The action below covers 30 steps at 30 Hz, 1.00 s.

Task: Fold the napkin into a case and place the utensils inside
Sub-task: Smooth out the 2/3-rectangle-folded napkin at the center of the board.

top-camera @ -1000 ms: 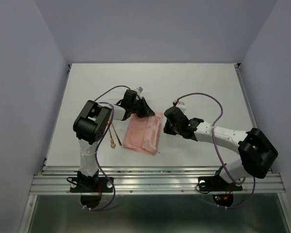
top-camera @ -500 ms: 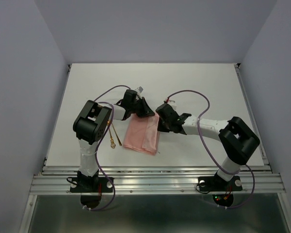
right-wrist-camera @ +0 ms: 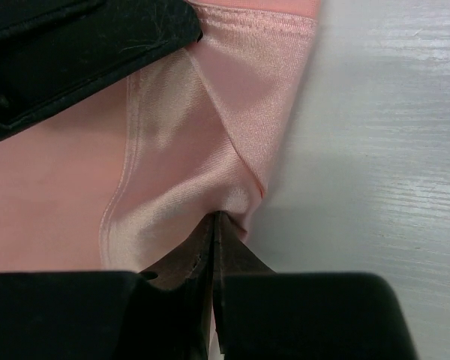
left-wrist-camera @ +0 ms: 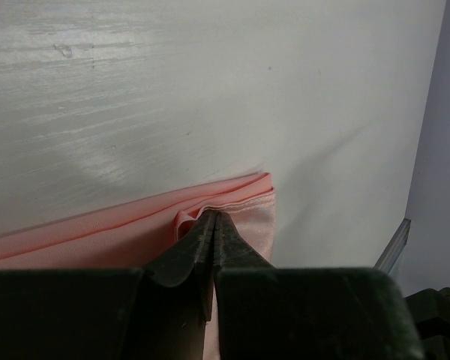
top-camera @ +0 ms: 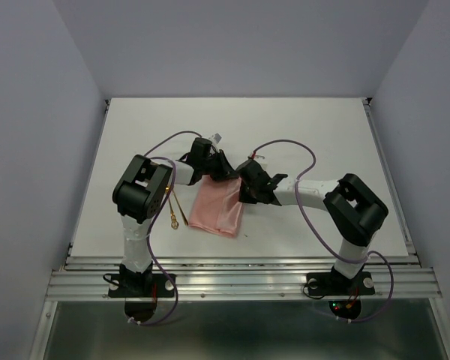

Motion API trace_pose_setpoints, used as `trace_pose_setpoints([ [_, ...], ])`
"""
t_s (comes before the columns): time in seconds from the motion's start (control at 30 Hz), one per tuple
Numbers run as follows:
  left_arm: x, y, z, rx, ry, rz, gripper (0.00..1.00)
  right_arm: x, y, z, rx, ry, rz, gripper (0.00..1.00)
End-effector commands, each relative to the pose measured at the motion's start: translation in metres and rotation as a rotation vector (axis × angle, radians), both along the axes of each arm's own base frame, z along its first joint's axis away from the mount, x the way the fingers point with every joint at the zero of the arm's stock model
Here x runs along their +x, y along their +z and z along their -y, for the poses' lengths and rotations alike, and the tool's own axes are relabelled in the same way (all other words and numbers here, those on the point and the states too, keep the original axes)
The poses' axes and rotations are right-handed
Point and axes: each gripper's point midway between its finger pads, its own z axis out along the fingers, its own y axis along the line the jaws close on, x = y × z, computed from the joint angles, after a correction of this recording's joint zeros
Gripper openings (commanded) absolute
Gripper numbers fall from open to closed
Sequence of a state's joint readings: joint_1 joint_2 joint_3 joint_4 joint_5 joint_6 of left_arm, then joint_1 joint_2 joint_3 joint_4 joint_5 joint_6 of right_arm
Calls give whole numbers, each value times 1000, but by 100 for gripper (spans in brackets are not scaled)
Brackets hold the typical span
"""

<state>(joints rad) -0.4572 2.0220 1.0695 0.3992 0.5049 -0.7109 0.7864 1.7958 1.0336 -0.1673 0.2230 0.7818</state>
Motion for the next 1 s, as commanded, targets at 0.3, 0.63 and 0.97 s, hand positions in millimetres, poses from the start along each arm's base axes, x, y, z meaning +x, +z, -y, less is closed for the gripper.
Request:
trace_pose_setpoints([
  [0.3, -6, -26, -20, 144, 7, -58, 13, -23, 35, -9, 63, 76, 43, 4],
  [0.63, -6, -33, -20, 149, 9, -73, 13, -68, 11, -18, 91, 97, -23, 3],
  [0.97, -9, -35, -22, 154, 9, -78, 13, -75, 2, -24, 53, 119, -25, 2],
])
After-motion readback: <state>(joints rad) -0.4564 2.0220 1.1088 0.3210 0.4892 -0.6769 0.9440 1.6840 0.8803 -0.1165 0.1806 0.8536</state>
